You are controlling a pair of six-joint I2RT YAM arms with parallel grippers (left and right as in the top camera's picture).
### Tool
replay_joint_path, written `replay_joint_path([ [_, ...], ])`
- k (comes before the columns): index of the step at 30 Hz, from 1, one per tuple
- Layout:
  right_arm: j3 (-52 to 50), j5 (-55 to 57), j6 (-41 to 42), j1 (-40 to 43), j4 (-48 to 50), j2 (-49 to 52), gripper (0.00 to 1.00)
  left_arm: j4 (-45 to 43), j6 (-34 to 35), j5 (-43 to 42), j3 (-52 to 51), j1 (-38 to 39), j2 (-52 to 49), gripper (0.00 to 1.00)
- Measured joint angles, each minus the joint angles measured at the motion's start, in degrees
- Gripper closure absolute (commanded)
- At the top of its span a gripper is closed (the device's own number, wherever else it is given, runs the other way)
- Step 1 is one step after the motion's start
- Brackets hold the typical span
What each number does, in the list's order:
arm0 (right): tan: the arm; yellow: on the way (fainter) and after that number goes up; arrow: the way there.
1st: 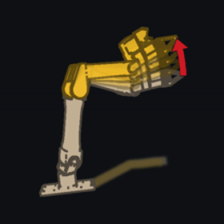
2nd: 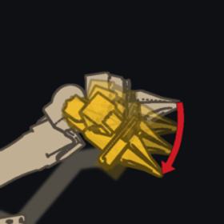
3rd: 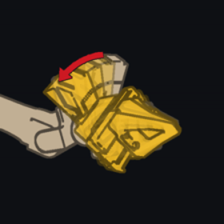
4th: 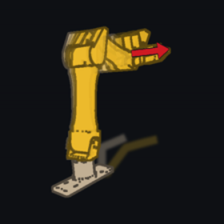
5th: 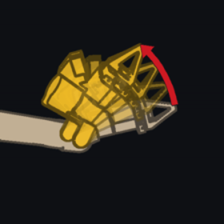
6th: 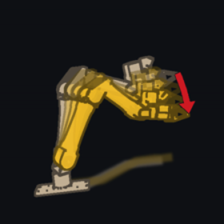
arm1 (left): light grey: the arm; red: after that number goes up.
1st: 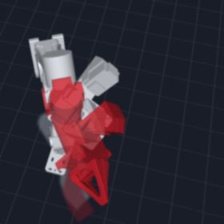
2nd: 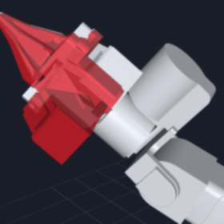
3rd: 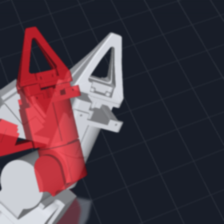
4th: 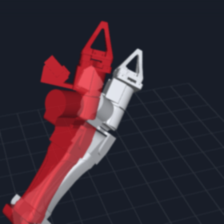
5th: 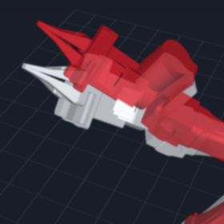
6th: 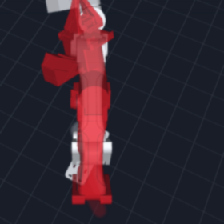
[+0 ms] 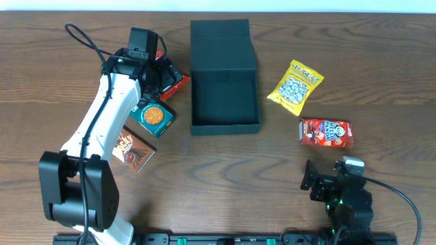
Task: Pack container
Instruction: 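Raise the left arm and reach toward the teal Chunkies box, then lower the left gripper onto the teal Chunkies box and grasp it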
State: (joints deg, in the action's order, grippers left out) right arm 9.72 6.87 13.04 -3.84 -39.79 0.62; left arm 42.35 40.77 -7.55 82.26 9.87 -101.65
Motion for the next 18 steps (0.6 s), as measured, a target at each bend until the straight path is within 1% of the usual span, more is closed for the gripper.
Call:
replay_joint_path([
  [6,0.00,0.00,0.00,0.00,0.02,0.00,0.01,0.31,2.47,-1.05,0.02,0.00,0.00,0.04],
  [8,0.00,0.00,0.00,0.00,0.02,0.00,0.01,2.40,4.44,0.04,0.11,0.00,0.00,0.04],
  [11,0.00,0.00,0.00,0.00,0.02,0.00,0.01,6.80,9.46,3.43,0.13,0.00,0.00,0.05],
  [13,0.00,0.00,0.00,0.00,0.00,0.00,0.01,7.39,11.78,5.07,0.13,-0.02,0.00,0.04],
  [18,0.00,0.00,0.00,0.00,0.02,0.00,0.01,8.96,14.73,7.74,0.13,-0.02,-0.07,0.04],
])
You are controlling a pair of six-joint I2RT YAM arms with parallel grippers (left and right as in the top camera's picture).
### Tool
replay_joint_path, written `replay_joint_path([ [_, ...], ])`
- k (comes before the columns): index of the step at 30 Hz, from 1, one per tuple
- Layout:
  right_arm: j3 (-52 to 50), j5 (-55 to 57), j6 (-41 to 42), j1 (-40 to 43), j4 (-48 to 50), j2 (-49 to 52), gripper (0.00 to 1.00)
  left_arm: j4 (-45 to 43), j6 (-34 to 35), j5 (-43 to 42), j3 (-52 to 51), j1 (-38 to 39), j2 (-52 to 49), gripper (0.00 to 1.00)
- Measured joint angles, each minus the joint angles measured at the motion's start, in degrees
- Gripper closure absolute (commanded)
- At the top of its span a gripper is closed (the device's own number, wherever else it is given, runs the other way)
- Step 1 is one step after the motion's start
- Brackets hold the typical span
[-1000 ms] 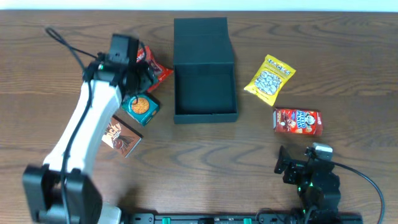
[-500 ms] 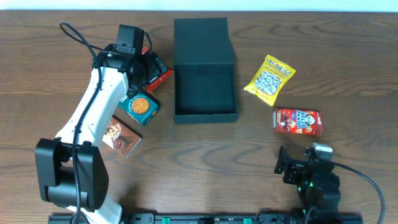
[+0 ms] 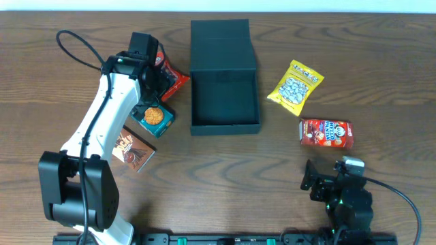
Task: Pack container
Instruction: 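Lower the left gripper onto the teal Chunkies box and grasp it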
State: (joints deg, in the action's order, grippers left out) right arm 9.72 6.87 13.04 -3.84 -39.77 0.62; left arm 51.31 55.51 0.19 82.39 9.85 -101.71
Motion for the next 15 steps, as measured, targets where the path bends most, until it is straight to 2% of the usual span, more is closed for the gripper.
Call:
replay_joint_path([
  [15,0.00,0.00,0.00,0.00,0.00,0.00,0.01,1.84,-2.03,0.22,0.00,-2.47,-10.54,0.04],
])
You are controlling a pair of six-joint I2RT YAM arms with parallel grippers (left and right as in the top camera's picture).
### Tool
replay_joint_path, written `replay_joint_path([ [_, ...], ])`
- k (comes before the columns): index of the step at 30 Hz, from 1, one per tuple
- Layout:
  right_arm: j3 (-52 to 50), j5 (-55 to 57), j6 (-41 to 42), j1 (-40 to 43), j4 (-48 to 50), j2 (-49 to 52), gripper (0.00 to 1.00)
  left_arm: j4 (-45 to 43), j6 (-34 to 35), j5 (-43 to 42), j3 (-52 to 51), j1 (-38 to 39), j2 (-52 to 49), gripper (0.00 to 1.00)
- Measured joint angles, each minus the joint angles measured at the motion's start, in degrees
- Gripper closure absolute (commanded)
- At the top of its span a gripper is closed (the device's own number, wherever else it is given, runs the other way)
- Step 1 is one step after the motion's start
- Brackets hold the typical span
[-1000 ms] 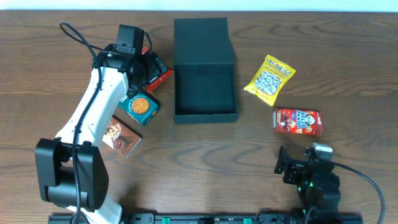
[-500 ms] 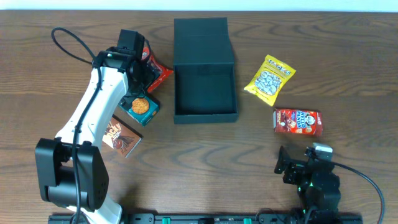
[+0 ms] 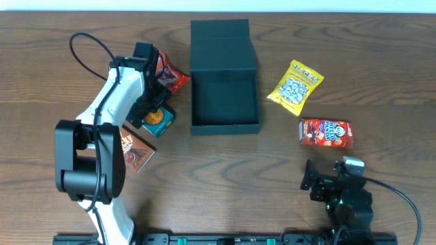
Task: Pack container
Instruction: 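Lower the left gripper onto the teal Chunkies box and grasp it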
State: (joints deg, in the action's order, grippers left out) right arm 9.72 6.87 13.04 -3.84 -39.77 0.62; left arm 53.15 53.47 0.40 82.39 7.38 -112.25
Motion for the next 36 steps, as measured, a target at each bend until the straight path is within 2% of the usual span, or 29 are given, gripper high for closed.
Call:
replay_joint_path([
  [14,0.00,0.00,0.00,0.00,-0.02,0.00,0.01,-2.19,-6.88,-1.73,0.00,-2.86,-3.72,0.04],
  [30,0.00,0.00,0.00,0.00,-0.02,0.00,0.01,-3.04,-9.09,-1.70,0.00,-2.89,-6.97,0.05],
  [36,0.00,0.00,0.00,0.00,0.00,0.00,0.01,-3.28,-9.84,-1.84,0.02,-2.89,-7.04,0.00],
])
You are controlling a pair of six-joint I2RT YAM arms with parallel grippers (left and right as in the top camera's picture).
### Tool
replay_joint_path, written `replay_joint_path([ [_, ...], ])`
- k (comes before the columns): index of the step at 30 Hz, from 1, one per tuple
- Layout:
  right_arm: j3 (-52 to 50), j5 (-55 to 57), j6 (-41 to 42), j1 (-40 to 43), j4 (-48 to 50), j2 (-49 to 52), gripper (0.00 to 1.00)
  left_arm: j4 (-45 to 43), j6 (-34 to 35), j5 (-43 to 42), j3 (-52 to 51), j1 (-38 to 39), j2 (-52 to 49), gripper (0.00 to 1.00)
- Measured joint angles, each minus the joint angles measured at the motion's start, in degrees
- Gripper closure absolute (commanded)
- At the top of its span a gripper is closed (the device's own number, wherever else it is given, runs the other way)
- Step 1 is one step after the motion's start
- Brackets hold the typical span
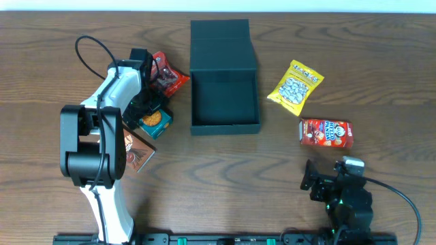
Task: Pack container
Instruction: 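Lower the left gripper onto the teal Chunkies box and grasp it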
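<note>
The open black box stands at the table's middle with its lid folded back. My left gripper is down on a red snack packet left of the box; its dark fingers blend together, so their state is unclear. A teal cookie box lies just below it, partly under the arm. Further down lies a brown packet. Right of the box are a yellow bag and a red carton. My right gripper rests near the front edge, fingers together and holding nothing.
The left arm's white link and its looping cable cover the table's left side. The right arm's base sits at the front right.
The left arm's lower link has swung further left and its wrist has dropped closer to the red packet. The packet, the box and the right arm stay where they were.
The left gripper hovered over the red packet beside the box at first, hiding most of it. Over the later moments the arm folded and turned while the gripper stayed at the packet, and more of the packet shows now. The right arm has not moved.
</note>
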State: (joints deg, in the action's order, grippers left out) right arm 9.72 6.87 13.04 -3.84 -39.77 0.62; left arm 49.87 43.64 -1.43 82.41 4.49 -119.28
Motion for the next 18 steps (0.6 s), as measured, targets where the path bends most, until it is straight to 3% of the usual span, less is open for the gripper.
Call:
replay_joint_path([
  [7,0.00,0.00,0.00,0.00,0.00,0.00,0.01,-0.28,-0.22,-0.04,0.00,0.00,-0.02,0.13],
  [18,0.00,0.00,0.00,0.00,-0.02,0.00,0.01,-0.24,-0.85,-0.09,0.00,0.00,-0.09,0.15],
])
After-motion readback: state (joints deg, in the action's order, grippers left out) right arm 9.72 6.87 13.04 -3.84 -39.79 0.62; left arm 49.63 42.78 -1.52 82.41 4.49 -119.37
